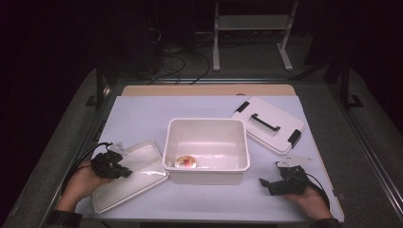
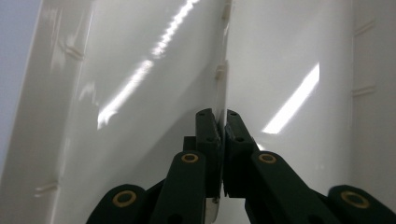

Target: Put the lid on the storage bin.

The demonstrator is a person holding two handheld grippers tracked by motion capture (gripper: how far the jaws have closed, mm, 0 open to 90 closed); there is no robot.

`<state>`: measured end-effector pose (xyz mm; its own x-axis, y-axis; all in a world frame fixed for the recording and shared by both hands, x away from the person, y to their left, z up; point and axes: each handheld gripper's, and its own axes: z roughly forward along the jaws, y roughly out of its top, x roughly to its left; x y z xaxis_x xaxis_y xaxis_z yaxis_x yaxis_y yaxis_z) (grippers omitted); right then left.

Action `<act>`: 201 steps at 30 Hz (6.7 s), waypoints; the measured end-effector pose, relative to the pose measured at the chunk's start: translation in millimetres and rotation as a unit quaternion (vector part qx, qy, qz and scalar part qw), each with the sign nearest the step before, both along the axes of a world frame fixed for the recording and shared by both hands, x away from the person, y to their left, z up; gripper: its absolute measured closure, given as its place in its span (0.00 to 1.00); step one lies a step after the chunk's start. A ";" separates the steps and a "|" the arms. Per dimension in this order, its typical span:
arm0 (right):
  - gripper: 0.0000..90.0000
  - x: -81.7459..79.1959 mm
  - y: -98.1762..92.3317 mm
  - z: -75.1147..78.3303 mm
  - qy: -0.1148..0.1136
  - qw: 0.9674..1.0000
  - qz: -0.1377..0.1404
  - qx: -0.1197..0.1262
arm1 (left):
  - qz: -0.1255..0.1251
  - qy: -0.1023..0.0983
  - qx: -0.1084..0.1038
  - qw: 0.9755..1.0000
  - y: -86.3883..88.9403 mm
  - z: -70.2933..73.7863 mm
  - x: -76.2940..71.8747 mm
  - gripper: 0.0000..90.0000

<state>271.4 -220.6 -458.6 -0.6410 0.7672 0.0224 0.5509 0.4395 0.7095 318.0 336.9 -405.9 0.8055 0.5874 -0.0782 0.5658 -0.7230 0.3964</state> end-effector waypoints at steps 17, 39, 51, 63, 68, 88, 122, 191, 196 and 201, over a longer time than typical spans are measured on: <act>0.11 -0.1 0.0 0.0 0.000 1.000 0.000 0.000 | 0.008 -0.013 0.005 1.000 9.9 28.9 -2.0 0.98; 0.11 0.0 0.0 -0.1 0.000 1.000 0.000 0.000 | -0.008 -0.060 0.001 0.998 15.7 109.7 4.1 0.98; 0.11 0.0 0.0 -0.1 0.000 1.000 0.000 0.001 | -0.056 -0.069 -0.020 0.996 -8.8 137.9 13.0 0.98; 0.11 0.0 0.1 -0.1 0.000 1.000 0.000 0.001 | -0.115 -0.088 -0.014 0.989 -61.4 166.1 25.0 0.98; 0.11 0.0 0.0 0.0 0.001 1.000 -0.001 0.001 | -0.144 -0.094 -0.011 0.985 -86.5 171.0 29.8 0.98; 0.11 0.0 0.0 -0.1 0.001 1.000 -0.001 0.003 | -0.254 -0.099 -0.011 0.962 -171.8 159.8 49.5 0.98; 0.11 0.0 -0.4 -0.1 0.002 1.000 -0.001 0.005 | -0.326 -0.067 -0.015 0.943 -241.7 105.3 63.9 0.98; 0.12 5.6 4.8 7.4 0.032 0.999 0.003 -0.017 | -0.094 -0.108 0.001 0.990 -73.8 74.0 5.7 0.01; 0.13 7.8 4.5 13.6 0.028 0.999 0.008 -0.019 | -0.072 -0.104 0.011 0.992 -63.9 40.8 -5.3 0.01; 0.13 9.2 2.2 21.0 0.020 1.000 0.004 -0.021 | -0.048 -0.105 0.004 0.993 -52.4 11.6 -12.3 0.01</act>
<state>280.5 -218.3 -437.6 -0.6458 0.7633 0.0162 0.5752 0.4725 0.6678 305.7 284.5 -394.2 0.8559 0.5070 0.1016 0.3998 -0.7735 0.4918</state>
